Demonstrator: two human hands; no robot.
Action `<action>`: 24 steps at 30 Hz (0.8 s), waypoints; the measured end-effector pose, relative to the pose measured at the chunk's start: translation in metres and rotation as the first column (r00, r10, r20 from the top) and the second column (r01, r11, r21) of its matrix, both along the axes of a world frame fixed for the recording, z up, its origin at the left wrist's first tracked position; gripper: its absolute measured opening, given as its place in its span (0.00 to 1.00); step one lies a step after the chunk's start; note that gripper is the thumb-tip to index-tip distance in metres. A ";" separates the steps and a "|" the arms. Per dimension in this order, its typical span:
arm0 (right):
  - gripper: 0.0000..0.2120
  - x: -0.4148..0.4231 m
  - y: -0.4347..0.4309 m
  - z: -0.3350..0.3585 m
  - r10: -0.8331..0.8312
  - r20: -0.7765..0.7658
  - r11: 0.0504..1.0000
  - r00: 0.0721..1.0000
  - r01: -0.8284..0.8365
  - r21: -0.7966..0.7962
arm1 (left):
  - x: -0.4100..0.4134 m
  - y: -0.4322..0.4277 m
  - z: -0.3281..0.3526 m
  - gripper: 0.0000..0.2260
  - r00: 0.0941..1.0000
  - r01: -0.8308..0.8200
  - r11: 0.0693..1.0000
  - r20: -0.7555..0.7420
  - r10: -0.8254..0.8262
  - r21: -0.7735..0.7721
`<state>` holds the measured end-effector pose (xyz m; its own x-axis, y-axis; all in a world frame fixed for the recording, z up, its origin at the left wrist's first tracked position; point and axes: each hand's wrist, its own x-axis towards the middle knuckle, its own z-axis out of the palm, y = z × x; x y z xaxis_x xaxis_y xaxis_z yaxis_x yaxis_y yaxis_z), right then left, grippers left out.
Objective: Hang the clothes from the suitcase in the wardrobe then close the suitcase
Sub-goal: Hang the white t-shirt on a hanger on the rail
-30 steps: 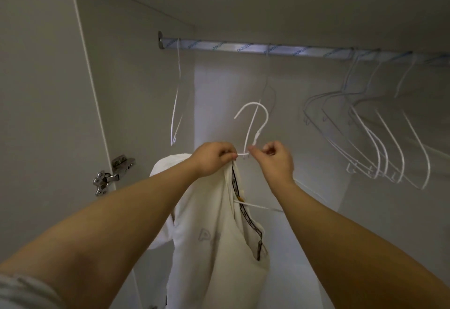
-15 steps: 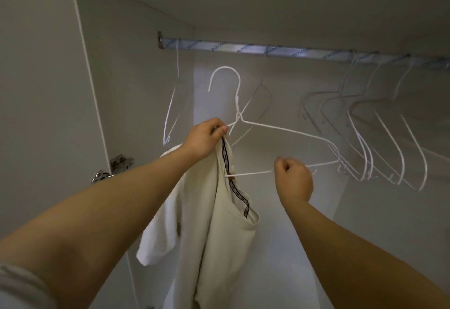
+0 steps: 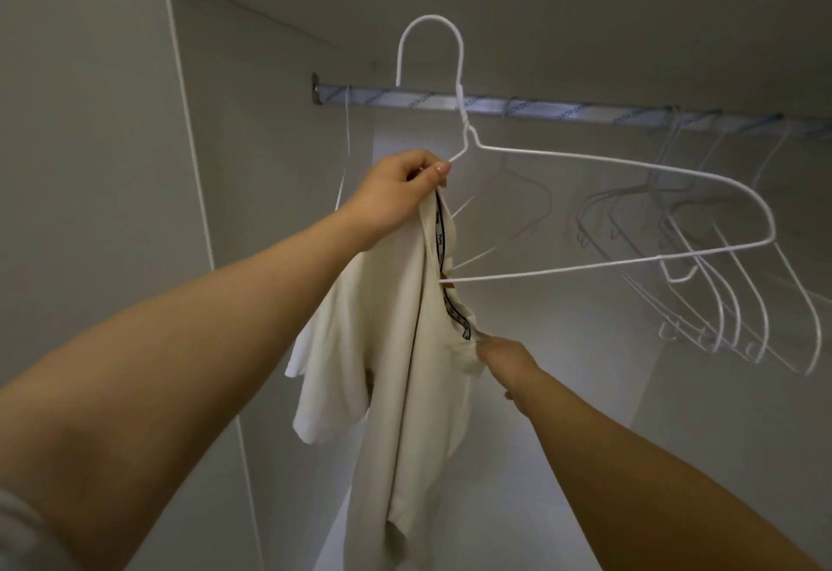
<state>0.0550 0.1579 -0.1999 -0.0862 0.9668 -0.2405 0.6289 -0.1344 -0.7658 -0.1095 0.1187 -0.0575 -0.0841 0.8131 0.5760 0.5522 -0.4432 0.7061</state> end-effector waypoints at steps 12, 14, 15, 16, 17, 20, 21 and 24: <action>0.06 0.016 0.020 0.000 -0.386 -0.379 0.919 0.841 0.388 -0.074 | -0.048 -0.005 -0.010 0.14 0.980 -0.126 0.992 -0.155 0.122 -0.015; 0.05 0.028 0.028 0.009 -0.409 -0.439 0.899 0.800 0.436 -0.043 | -0.057 -0.006 -0.013 0.12 0.951 -0.187 0.982 -0.252 0.178 -0.011; 0.06 0.033 0.031 0.014 -0.404 -0.457 0.896 0.792 0.443 -0.025 | -0.061 -0.006 -0.015 0.11 0.930 -0.214 0.977 -0.304 0.205 0.004; 0.08 0.037 0.033 0.020 -0.398 -0.470 0.895 0.787 0.445 -0.013 | -0.064 -0.005 -0.016 0.10 0.907 -0.234 0.972 -0.353 0.231 0.034; 0.08 0.040 0.036 0.023 -0.394 -0.483 0.895 0.782 0.447 -0.007 | -0.066 -0.004 -0.017 0.11 0.882 -0.245 0.967 -0.399 0.252 0.069; 0.06 0.048 0.044 0.030 -0.384 -0.469 0.898 0.795 0.441 0.013 | -0.075 0.000 -0.021 0.13 0.814 -0.276 0.951 -0.491 0.309 0.141; 0.05 0.051 0.047 0.030 -0.377 -0.446 0.899 0.812 0.437 0.034 | -0.077 0.003 -0.023 0.14 0.796 -0.287 0.945 -0.510 0.326 0.156; 0.05 0.057 0.046 0.033 -0.387 -0.391 0.884 0.835 0.456 0.099 | -0.076 0.006 -0.026 0.12 0.757 -0.295 0.931 -0.542 0.365 0.215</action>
<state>0.1122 0.2039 -0.1671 0.2952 0.9512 -0.0904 0.2283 -0.1621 -0.9600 -0.1858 0.1248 -0.0839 0.0324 0.7246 0.6884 0.9603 -0.2135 0.1796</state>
